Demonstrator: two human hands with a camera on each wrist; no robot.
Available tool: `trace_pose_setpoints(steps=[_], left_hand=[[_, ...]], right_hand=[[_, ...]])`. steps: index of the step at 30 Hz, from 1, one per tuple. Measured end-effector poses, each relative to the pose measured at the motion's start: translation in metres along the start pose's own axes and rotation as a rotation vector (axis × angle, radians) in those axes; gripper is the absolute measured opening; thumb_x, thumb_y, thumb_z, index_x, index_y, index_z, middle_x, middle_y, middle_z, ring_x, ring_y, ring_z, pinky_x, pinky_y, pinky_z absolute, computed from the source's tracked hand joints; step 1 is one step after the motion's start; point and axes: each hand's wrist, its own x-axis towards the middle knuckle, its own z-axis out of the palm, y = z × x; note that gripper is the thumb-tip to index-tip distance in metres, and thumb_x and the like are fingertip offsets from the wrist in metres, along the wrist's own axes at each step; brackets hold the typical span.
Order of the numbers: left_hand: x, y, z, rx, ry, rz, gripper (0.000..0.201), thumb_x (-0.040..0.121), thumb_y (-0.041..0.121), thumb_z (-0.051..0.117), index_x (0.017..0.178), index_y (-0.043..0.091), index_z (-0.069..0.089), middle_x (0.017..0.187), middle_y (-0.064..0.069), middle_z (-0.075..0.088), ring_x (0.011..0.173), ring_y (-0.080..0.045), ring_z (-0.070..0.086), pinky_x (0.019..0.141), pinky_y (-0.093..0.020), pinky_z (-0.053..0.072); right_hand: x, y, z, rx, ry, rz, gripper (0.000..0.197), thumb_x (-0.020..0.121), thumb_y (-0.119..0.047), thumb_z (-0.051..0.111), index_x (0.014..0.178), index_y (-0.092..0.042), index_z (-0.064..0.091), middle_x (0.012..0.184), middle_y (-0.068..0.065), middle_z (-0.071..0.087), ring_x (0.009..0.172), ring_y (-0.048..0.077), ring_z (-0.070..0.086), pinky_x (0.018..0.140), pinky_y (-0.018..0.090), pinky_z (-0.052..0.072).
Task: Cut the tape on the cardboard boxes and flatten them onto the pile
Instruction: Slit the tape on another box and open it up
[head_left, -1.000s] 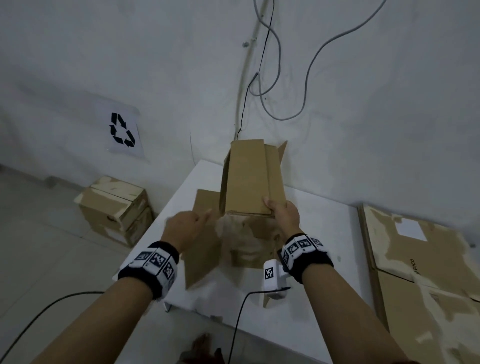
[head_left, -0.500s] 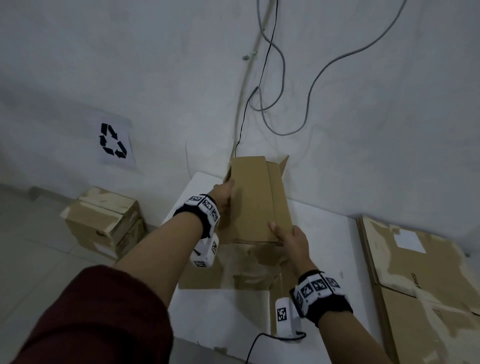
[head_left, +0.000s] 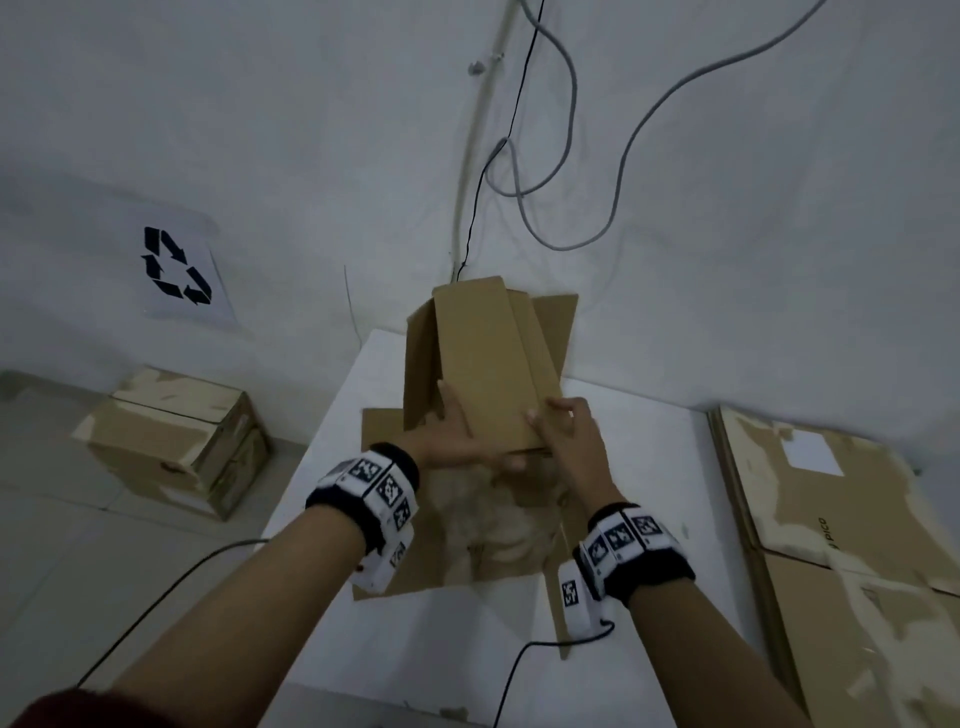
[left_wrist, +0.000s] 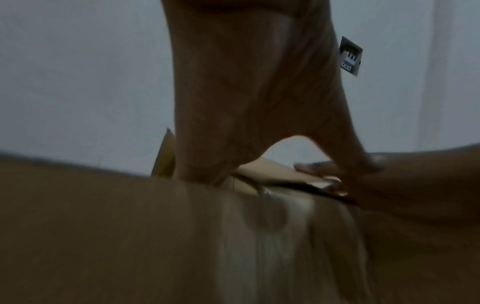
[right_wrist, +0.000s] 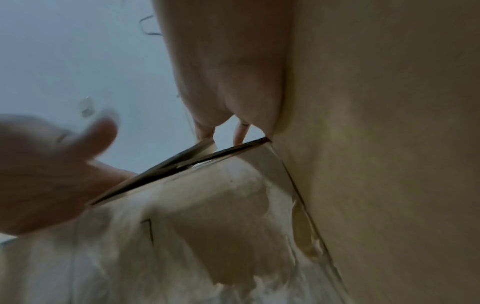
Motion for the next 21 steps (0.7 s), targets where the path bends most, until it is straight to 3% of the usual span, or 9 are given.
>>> trace_pose_setpoints(steps=[2, 5, 9, 12, 15, 17, 18, 20, 21], left_hand=[[0.016, -0.026, 0.007, 0.159, -0.001, 0.089, 0.134, 0.071, 0.063, 0.071, 0.138, 0.026, -0.040, 0.158, -0.020, 0.000, 0.145, -0.034, 0.014, 0.117, -0.045, 0.019], [0.033, -0.045, 0.004, 0.005, 0.112, 0.269, 0.116, 0.078, 0.060, 0.065, 0.134, 0.044, -0.035, 0.157, -0.009, 0.018, 0.138, -0.029, 0.033, 0.112, -0.042, 0.032], [0.056, -0.058, -0.006, 0.011, 0.342, 0.266, 0.079, 0.089, 0.038, 0.063, 0.152, 0.015, 0.021, 0.115, -0.008, 0.045, 0.101, -0.023, 0.054, 0.092, -0.030, 0.044], [0.061, -0.069, -0.003, -0.078, 0.381, 0.191, 0.049, 0.085, 0.029, 0.070, 0.130, 0.015, 0.057, 0.106, -0.003, 0.064, 0.098, -0.021, 0.062, 0.084, -0.024, 0.047], [0.066, -0.094, 0.016, -0.119, 0.354, 0.053, 0.023, 0.089, 0.017, 0.063, 0.111, 0.010, 0.066, 0.094, -0.002, 0.065, 0.087, -0.019, 0.060, 0.070, -0.013, 0.041], [0.074, -0.124, 0.032, -0.199, 0.276, -0.062, 0.024, 0.093, 0.020, 0.059, 0.104, 0.000, 0.066, 0.097, -0.012, 0.067, 0.093, -0.028, 0.062, 0.076, -0.026, 0.047], [0.077, -0.140, 0.039, -0.272, 0.252, -0.117, 0.028, 0.093, 0.022, 0.058, 0.105, -0.002, 0.066, 0.102, -0.018, 0.067, 0.098, -0.033, 0.063, 0.083, -0.035, 0.050], [0.083, -0.170, 0.047, -0.343, 0.296, -0.200, 0.035, 0.089, 0.027, 0.066, 0.111, 0.000, 0.063, 0.109, -0.020, 0.065, 0.104, -0.032, 0.061, 0.094, -0.044, 0.049], [0.084, -0.181, 0.051, -0.326, 0.383, -0.202, 0.048, 0.081, 0.030, 0.074, 0.118, 0.003, 0.058, 0.114, -0.018, 0.064, 0.107, -0.030, 0.059, 0.098, -0.046, 0.047]], right_hand=[[0.009, -0.009, 0.008, -0.043, 0.000, -0.003, 0.048, 0.093, -0.055, 0.053, 0.127, -0.021, 0.051, 0.126, 0.006, 0.039, 0.116, 0.023, 0.048, 0.096, 0.029, 0.039], [0.020, -0.013, 0.015, -0.251, -0.068, -0.040, 0.059, 0.101, -0.054, 0.036, 0.142, -0.012, 0.044, 0.137, 0.017, 0.043, 0.124, 0.030, 0.043, 0.103, 0.037, 0.036], [0.031, -0.010, 0.009, -0.186, -0.237, 0.015, 0.089, 0.079, -0.069, 0.062, 0.148, -0.021, 0.033, 0.136, -0.003, 0.038, 0.124, 0.014, 0.040, 0.105, 0.031, 0.035], [0.038, 0.022, 0.024, -0.358, -0.192, -0.012, 0.071, 0.085, -0.041, 0.071, 0.143, -0.016, 0.037, 0.132, 0.001, 0.052, 0.117, 0.022, 0.053, 0.101, 0.040, 0.045], [0.033, 0.088, 0.052, -0.444, -0.103, 0.133, 0.039, 0.096, -0.036, 0.050, 0.114, -0.003, 0.061, 0.098, 0.019, 0.069, 0.088, 0.035, 0.066, 0.081, 0.048, 0.055], [0.019, 0.132, 0.065, -0.457, -0.029, 0.260, 0.053, 0.094, -0.047, 0.044, 0.075, -0.002, 0.063, 0.073, 0.016, 0.067, 0.066, 0.028, 0.064, 0.068, 0.039, 0.056], [0.011, 0.149, 0.069, -0.429, 0.009, 0.292, 0.054, 0.093, -0.049, 0.047, 0.073, -0.002, 0.062, 0.072, 0.015, 0.067, 0.065, 0.026, 0.063, 0.066, 0.035, 0.053], [-0.004, 0.173, 0.074, -0.265, 0.115, 0.340, 0.056, 0.088, -0.053, 0.061, 0.105, 0.000, 0.062, 0.095, 0.013, 0.069, 0.084, 0.025, 0.065, 0.078, 0.037, 0.055], [-0.010, 0.180, 0.075, -0.172, 0.181, 0.364, 0.072, 0.081, -0.059, 0.067, 0.124, -0.003, 0.054, 0.110, 0.010, 0.067, 0.097, 0.024, 0.064, 0.088, 0.040, 0.054]])
